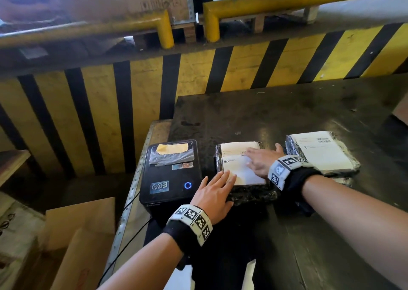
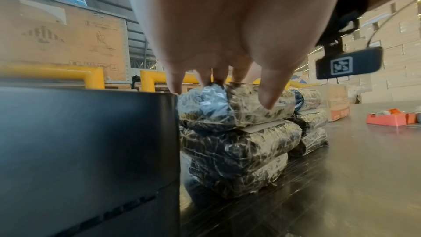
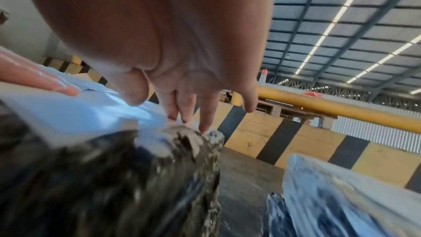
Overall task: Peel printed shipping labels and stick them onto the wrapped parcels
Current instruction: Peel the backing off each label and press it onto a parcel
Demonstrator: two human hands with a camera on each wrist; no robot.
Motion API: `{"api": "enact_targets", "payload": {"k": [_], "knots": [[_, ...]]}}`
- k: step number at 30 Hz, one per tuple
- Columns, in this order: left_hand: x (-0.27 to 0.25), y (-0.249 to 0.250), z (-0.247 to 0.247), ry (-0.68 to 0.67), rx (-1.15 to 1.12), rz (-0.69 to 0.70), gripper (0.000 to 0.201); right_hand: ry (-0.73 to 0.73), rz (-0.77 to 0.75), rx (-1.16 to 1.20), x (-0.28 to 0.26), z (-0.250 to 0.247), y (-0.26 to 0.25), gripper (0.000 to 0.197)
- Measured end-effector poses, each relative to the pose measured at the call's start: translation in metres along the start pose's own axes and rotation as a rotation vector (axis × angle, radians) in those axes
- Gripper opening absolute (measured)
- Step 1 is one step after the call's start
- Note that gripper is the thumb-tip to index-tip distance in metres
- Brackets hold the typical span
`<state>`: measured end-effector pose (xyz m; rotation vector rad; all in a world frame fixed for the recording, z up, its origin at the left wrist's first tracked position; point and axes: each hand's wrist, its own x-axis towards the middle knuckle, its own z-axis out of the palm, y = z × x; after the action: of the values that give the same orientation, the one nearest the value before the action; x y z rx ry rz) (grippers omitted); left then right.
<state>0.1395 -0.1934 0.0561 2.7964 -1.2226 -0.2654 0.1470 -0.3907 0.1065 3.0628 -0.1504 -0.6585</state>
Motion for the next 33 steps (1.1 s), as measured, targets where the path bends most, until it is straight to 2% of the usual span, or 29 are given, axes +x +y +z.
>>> {"api": "enact_targets", "payload": {"k": [2, 4, 7, 10, 14, 17, 21, 26, 29, 33], "knots": [[0.002, 0.003, 0.0, 0.001, 0.021, 0.0, 0.075, 0.042, 0.023, 0.046, 0.005, -0.004, -0.009, 0.043], [0.003, 0.005, 0.0, -0.014, 0.051, 0.006, 0.078, 0.09, -0.067, 0.111, 0.007, -0.002, -0.022, 0.042], [0.002, 0.005, 0.001, -0.038, 0.086, 0.017, 0.081, 0.076, -0.163, 0.186, -0.001, 0.016, -0.025, 0.044], [0.001, 0.003, -0.002, -0.057, 0.082, 0.031, 0.083, 0.088, -0.087, 0.205, -0.01, 0.03, -0.003, 0.051], [0.002, 0.005, -0.003, -0.077, 0.069, 0.046, 0.085, 0.085, 0.074, 0.153, -0.013, 0.021, 0.013, 0.055], [0.004, 0.006, -0.005, -0.081, 0.061, 0.037, 0.084, 0.173, 0.03, 0.152, -0.016, 0.02, -0.007, 0.048], [0.003, 0.004, -0.005, -0.094, 0.055, 0.038, 0.084, 0.167, -0.067, 0.174, -0.023, 0.039, -0.023, 0.048], [0.004, 0.006, -0.008, -0.102, 0.042, 0.031, 0.081, 0.16, 0.004, 0.155, -0.026, 0.043, 0.008, 0.053], [0.004, 0.01, -0.012, -0.12, 0.034, 0.028, 0.081, 0.148, 0.068, 0.163, -0.023, 0.034, 0.012, 0.049], [0.004, 0.012, -0.013, -0.118, 0.048, -0.003, 0.08, 0.194, -0.022, 0.157, -0.029, 0.03, -0.016, 0.043]]}}
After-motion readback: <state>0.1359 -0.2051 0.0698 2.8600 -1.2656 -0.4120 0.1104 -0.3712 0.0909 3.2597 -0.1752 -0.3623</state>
